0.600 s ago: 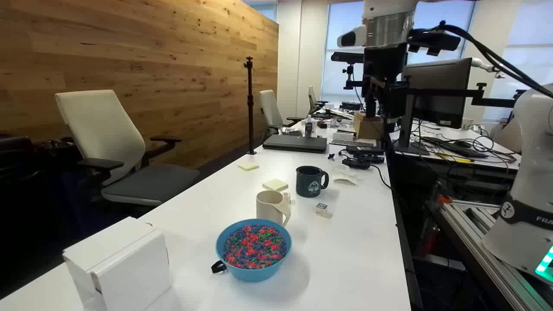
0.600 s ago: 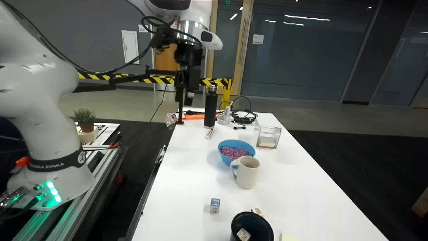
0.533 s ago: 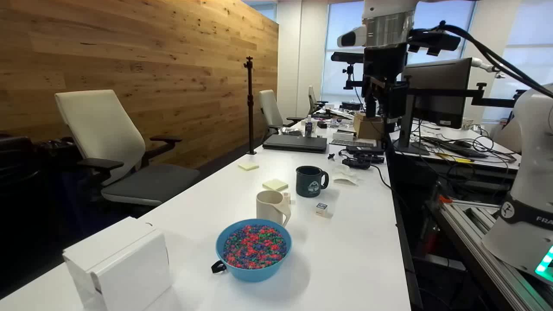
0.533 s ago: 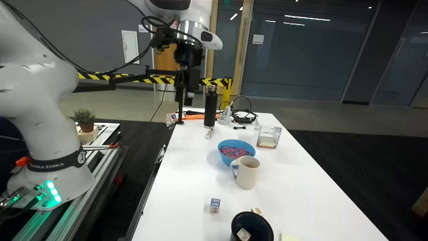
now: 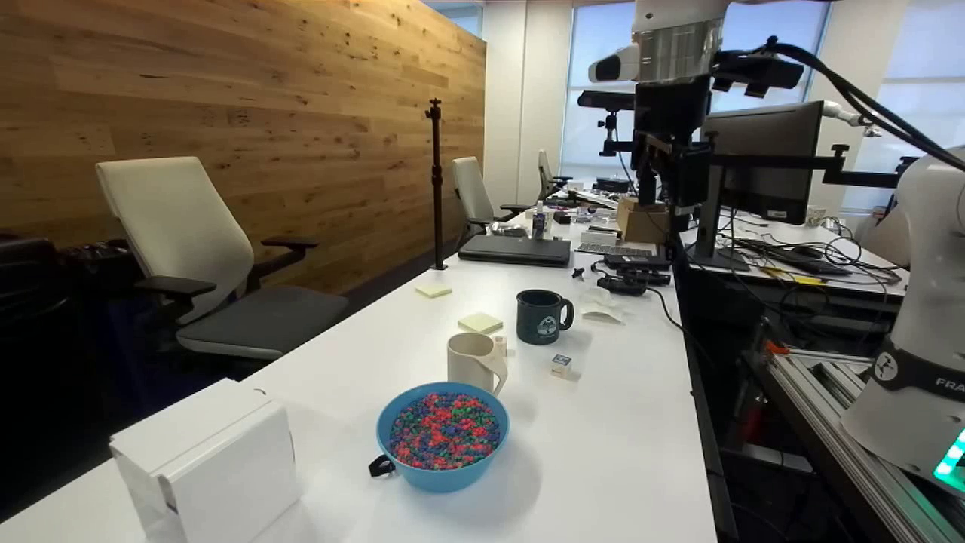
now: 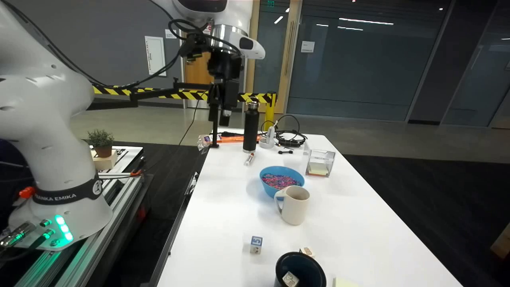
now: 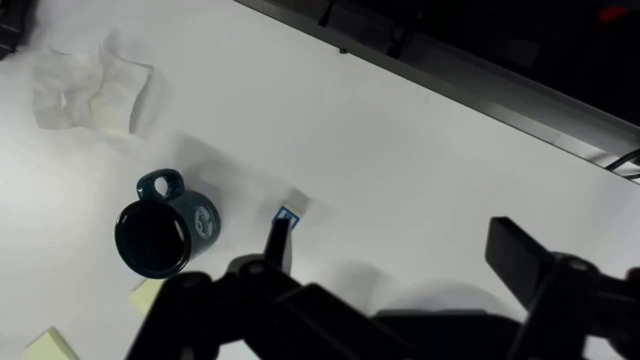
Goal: Open the door to the box on the table
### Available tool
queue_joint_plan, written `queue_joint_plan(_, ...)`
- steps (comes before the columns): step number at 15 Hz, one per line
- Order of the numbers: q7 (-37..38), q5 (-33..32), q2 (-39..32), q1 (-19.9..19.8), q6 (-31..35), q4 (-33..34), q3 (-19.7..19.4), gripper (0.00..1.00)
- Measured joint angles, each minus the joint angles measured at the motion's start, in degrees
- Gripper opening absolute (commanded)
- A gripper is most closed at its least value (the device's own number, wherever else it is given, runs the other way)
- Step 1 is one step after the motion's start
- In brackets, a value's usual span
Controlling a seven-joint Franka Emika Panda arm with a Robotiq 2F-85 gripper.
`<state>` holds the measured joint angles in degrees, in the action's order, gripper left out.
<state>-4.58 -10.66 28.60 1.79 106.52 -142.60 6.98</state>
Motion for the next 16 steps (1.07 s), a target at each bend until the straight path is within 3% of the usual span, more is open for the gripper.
queue_joint_plan(3, 0.8, 0.3, -0.1, 0.1, 0.2, 0.1, -0.4, 1.00)
queue_joint_plan(7, 8.1, 2.1, -4.6, -1.0, 2.0, 3.8, -2.6, 1.00)
queue_joint_plan(12, 14.1, 8.0, -17.2, -2.5, 6.3, 15.2, -5.7, 1.00)
queue_joint_plan(16, 19.1, 12.5, -27.0, -2.3, 9.6, 25.2, -5.8, 1.00)
